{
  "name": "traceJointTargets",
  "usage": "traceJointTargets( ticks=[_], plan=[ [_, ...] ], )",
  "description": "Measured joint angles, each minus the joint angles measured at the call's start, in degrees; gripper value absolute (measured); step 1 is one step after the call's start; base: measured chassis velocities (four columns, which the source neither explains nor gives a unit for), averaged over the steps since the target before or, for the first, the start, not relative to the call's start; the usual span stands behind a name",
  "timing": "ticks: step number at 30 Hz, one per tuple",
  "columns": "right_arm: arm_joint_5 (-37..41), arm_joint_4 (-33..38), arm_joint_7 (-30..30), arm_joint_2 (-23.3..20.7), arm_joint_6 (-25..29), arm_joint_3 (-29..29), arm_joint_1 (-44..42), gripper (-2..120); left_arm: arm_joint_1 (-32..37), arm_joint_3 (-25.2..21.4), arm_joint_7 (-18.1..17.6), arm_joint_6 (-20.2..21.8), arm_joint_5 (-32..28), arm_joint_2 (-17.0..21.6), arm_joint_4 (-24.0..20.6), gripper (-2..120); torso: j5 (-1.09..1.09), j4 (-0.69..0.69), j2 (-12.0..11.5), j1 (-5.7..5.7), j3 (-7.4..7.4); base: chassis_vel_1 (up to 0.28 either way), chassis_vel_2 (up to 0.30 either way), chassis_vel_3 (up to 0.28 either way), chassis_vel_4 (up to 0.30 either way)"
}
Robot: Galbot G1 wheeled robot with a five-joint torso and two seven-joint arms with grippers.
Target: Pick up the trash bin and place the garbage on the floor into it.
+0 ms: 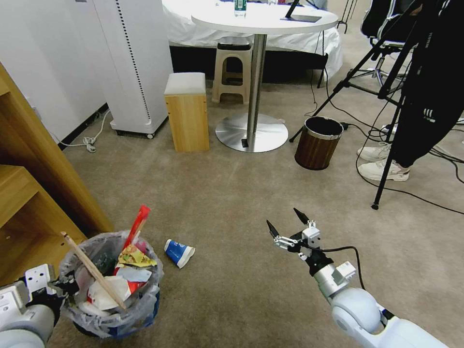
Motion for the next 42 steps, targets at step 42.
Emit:
traceJointTargets(
  ticks=[42],
  plan=[
    [-1.2, -3.8, -0.9, 3.3, 1.7, -1.5, 1.6, 100, 1.0, -0.1, 1.2, -1.3, 2.0, -1.9, -0.8, 1, 0.00, 0.01, 0.0, 0.00, 0.00, 0.000, 0.000, 0.000, 0.000]
  ],
)
